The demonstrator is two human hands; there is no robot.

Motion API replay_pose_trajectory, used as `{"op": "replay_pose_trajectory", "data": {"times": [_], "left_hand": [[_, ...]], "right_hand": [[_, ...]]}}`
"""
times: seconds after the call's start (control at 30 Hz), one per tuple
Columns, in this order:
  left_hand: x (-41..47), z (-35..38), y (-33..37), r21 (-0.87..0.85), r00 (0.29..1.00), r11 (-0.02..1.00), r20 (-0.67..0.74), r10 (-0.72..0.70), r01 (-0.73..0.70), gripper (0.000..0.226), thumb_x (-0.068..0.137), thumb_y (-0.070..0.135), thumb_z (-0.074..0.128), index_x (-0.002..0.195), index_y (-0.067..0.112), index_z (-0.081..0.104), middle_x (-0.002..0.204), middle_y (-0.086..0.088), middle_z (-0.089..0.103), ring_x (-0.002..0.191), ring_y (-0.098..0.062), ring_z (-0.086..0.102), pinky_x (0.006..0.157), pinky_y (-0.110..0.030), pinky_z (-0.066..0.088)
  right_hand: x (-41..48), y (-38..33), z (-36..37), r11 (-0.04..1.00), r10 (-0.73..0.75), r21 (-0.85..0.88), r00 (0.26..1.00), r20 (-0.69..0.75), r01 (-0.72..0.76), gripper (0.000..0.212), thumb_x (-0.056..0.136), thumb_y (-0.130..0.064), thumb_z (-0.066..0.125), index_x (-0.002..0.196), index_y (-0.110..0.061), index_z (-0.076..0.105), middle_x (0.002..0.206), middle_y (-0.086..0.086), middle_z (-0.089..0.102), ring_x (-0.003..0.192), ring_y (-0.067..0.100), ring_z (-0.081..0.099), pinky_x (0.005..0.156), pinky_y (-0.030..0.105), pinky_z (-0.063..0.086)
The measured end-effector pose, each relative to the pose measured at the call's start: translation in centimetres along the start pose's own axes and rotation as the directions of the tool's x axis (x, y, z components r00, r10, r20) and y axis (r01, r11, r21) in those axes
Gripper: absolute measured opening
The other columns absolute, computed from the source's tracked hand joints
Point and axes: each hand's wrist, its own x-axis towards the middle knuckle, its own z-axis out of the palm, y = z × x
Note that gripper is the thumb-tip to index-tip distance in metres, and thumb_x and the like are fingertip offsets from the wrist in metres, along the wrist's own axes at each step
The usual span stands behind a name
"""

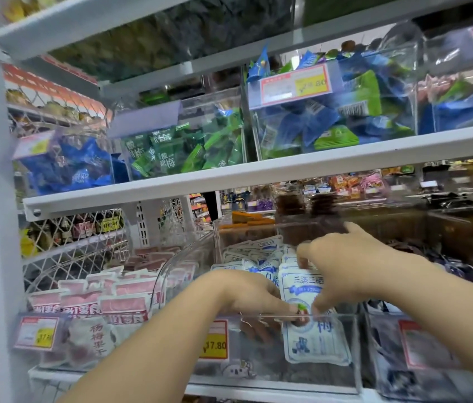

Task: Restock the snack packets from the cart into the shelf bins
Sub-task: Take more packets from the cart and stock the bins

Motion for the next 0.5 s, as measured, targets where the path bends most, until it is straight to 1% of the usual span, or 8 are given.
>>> {"op": "replay_pose_trajectory", "data": {"times": [0.07, 0.13, 0.17, 0.23, 0.3, 0.37, 0.43, 0.5], "left_hand": [[-0.6, -0.2, -0.3, 0.059, 0.999, 0.998, -0.038, 0.005, -0.003, 0.044, 0.094, 0.052, 0.064, 0.118, 0.015, 0.062, 0.103, 0.0, 0.07, 0.094, -0.022, 0.071, 0.081, -0.031, 0.055], [-1.6, -0.4, -0.7, 0.178, 0.986, 0.984, -0.166, 0.032, -0.002, 0.06, 0.094, 0.052, 0.062, 0.142, 0.019, 0.05, 0.129, -0.001, 0.066, 0.106, -0.018, 0.07, 0.1, -0.039, 0.052], [-2.1, -0.4, -0.7, 0.241, 0.966, 0.971, -0.25, 0.069, -0.007, 0.062, 0.095, 0.052, 0.061, 0.146, 0.022, 0.046, 0.133, 0.0, 0.065, 0.107, -0.015, 0.068, 0.104, -0.039, 0.05], [-3.6, 0.3, -1.2, 0.273, 0.88, 0.959, -0.433, 0.195, -0.078, 0.049, 0.097, 0.047, 0.061, 0.141, 0.029, 0.048, 0.127, 0.007, 0.066, 0.102, -0.01, 0.066, 0.097, -0.032, 0.05], [-5.6, 1.5, -2.7, 0.274, 0.729, 0.942, -0.602, 0.327, -0.196, 0.034, 0.097, 0.036, 0.061, 0.129, 0.036, 0.05, 0.12, 0.014, 0.064, 0.101, -0.008, 0.064, 0.091, -0.032, 0.052], [-8.0, 3.1, -5.1, 0.3, 0.58, 0.919, -0.712, 0.395, -0.257, 0.042, 0.093, 0.033, 0.06, 0.133, 0.039, 0.048, 0.12, 0.018, 0.062, 0.109, -0.005, 0.062, 0.095, -0.037, 0.052], [-10.9, 4.7, -8.2, 0.285, 0.525, 0.924, -0.761, 0.38, -0.255, 0.045, 0.094, 0.03, 0.061, 0.137, 0.036, 0.049, 0.119, 0.017, 0.063, 0.109, -0.003, 0.061, 0.096, -0.037, 0.052], [-14.1, 6.4, -11.4, 0.235, 0.543, 0.951, -0.782, 0.308, -0.201, 0.042, 0.096, 0.027, 0.063, 0.137, 0.032, 0.052, 0.116, 0.014, 0.064, 0.105, -0.005, 0.063, 0.094, -0.036, 0.053]], "right_hand": [[-0.4, -0.3, 0.0, 1.0, 0.003, -0.005, 0.996, -0.086, -0.003, 0.058, 0.075, -0.061, 0.072, 0.12, -0.032, 0.05, 0.116, -0.009, 0.061, 0.115, 0.019, 0.057, 0.116, 0.055, 0.018], [-1.0, -0.9, 0.0, 1.0, -0.011, -0.014, 0.976, -0.215, 0.009, 0.053, 0.081, -0.061, 0.065, 0.124, -0.034, 0.049, 0.121, -0.009, 0.059, 0.119, 0.019, 0.055, 0.12, 0.054, 0.015], [-1.6, -1.4, -0.1, 1.0, -0.027, -0.008, 0.957, -0.288, 0.026, 0.048, 0.085, -0.06, 0.061, 0.125, -0.035, 0.048, 0.124, -0.011, 0.058, 0.12, 0.017, 0.054, 0.121, 0.051, 0.015], [-2.4, -3.1, -0.1, 0.993, -0.088, 0.026, 0.891, -0.445, 0.111, 0.038, 0.091, -0.057, 0.054, 0.122, -0.035, 0.052, 0.121, -0.013, 0.06, 0.117, 0.016, 0.055, 0.119, 0.042, 0.023], [-3.0, -5.3, 0.4, 0.972, -0.168, 0.025, 0.764, -0.623, 0.234, 0.025, 0.09, -0.049, 0.055, 0.107, -0.031, 0.062, 0.101, -0.011, 0.068, 0.097, 0.018, 0.064, 0.101, 0.039, 0.043], [-3.6, -7.7, 1.4, 0.939, -0.203, 0.04, 0.643, -0.738, 0.342, 0.02, 0.081, -0.044, 0.057, 0.088, -0.027, 0.065, 0.078, -0.009, 0.067, 0.074, 0.021, 0.066, 0.074, 0.038, 0.054], [-4.4, -10.8, 2.8, 0.899, -0.247, 0.063, 0.621, -0.744, 0.434, 0.02, 0.078, -0.044, 0.055, 0.083, -0.026, 0.065, 0.073, -0.007, 0.066, 0.07, 0.023, 0.064, 0.064, 0.037, 0.053], [-5.2, -14.4, 4.3, 0.85, -0.319, 0.091, 0.645, -0.695, 0.519, 0.021, 0.079, -0.044, 0.057, 0.083, -0.025, 0.066, 0.074, -0.006, 0.067, 0.073, 0.024, 0.065, 0.063, 0.038, 0.053]]}}
